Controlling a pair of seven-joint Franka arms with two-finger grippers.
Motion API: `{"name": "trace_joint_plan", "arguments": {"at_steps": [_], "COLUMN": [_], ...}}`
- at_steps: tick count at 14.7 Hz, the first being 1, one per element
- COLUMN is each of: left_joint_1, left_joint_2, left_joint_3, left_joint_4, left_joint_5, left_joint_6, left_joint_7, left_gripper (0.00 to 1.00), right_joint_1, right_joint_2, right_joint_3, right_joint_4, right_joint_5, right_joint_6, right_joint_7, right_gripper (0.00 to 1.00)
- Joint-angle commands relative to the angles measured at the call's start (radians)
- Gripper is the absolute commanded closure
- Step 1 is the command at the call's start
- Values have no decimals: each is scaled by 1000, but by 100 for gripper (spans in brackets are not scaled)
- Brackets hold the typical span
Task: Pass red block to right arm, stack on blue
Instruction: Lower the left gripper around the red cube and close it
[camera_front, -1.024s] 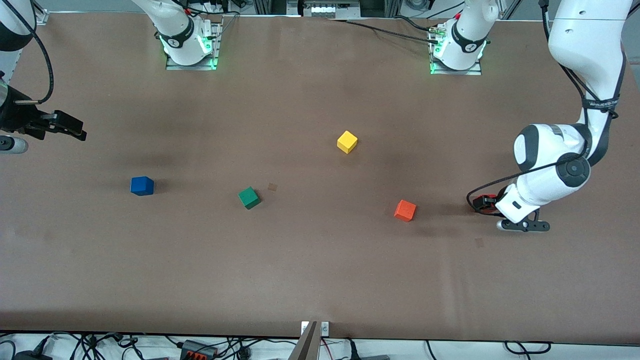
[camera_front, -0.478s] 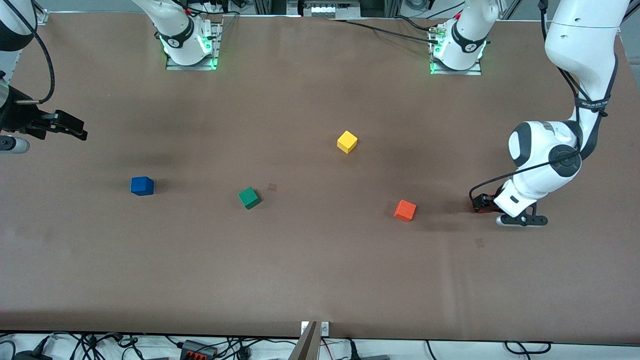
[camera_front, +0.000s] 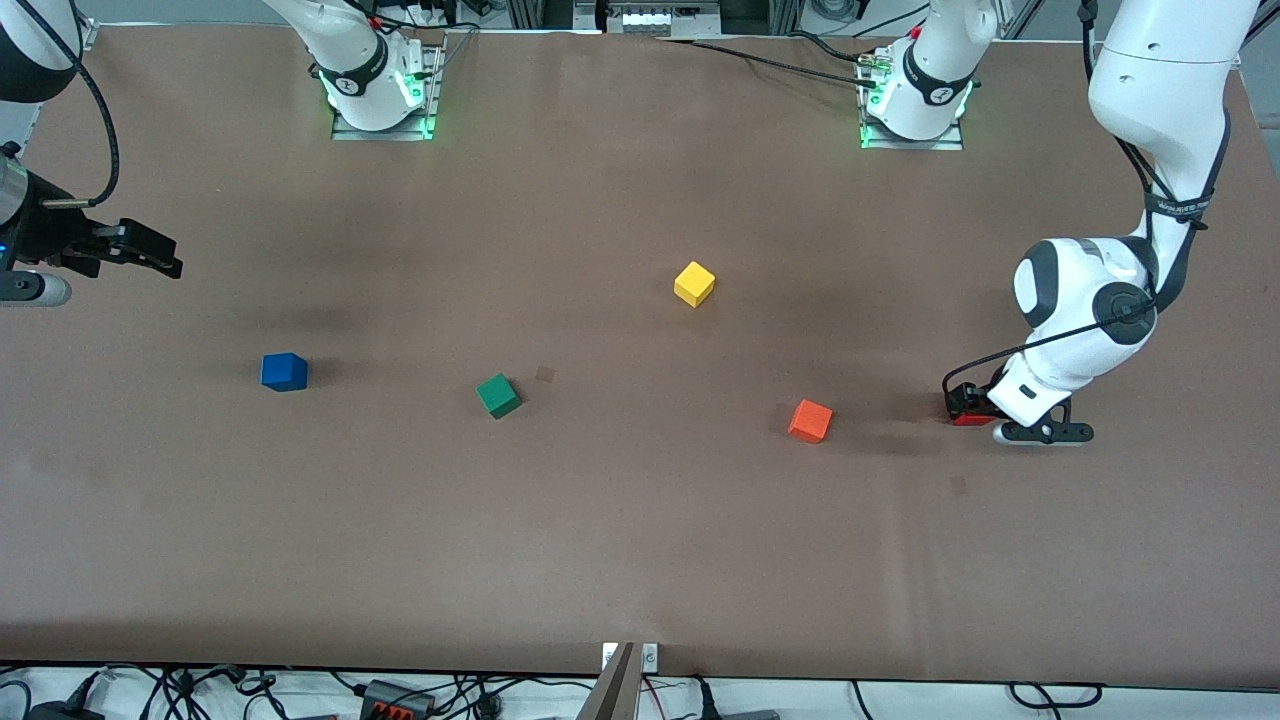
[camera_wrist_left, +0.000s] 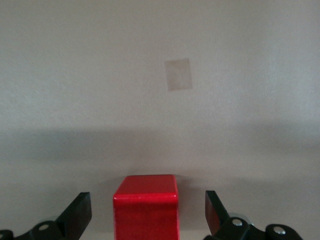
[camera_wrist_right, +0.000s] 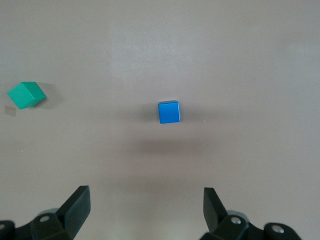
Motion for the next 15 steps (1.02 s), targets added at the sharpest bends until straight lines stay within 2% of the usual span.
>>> {"name": "trace_joint_plan", "arguments": {"at_steps": [1,3,4,5,6,8,9,11,12,15], "left_joint_1": [1,1,1,1,1,1,1,1,1,1], "left_joint_2": [-15,-3,2,6,8,5,2,-14,-18,-66], "left_joint_3": [5,5,5,5,5,5,5,5,6,5], "left_joint_4": [-56,-75,-84,-90,-89,-87,-83,-75,-69,-53], "left_joint_5": [-10,-10,-10,-10,-10,-10,-10,-10,-10,-10], "left_joint_6": [51,91,125,140,140,140,140,140,140,119], "left_joint_7": [0,1,1,1,3,7,20,61,79,142], "left_gripper": [0,1,9,23,44,63,69,77,77,77], "right_joint_1": [3,1,3,3,4,23,41,75,96,162], "right_joint_2": [0,0,0,2,9,23,37,60,77,120], "right_joint_3": [2,2,2,2,4,7,8,10,10,10], "right_joint_4": [6,6,4,6,6,6,9,9,12,14], "right_joint_5": [-2,-2,-4,-2,4,11,19,130,175,215], "right_joint_6": [-21,-25,-27,-28,-27,-22,-21,-15,-3,66], "right_joint_7": [2,0,0,0,0,0,0,2,3,14], "right_gripper": [0,0,0,0,0,0,0,0,0,0]}}
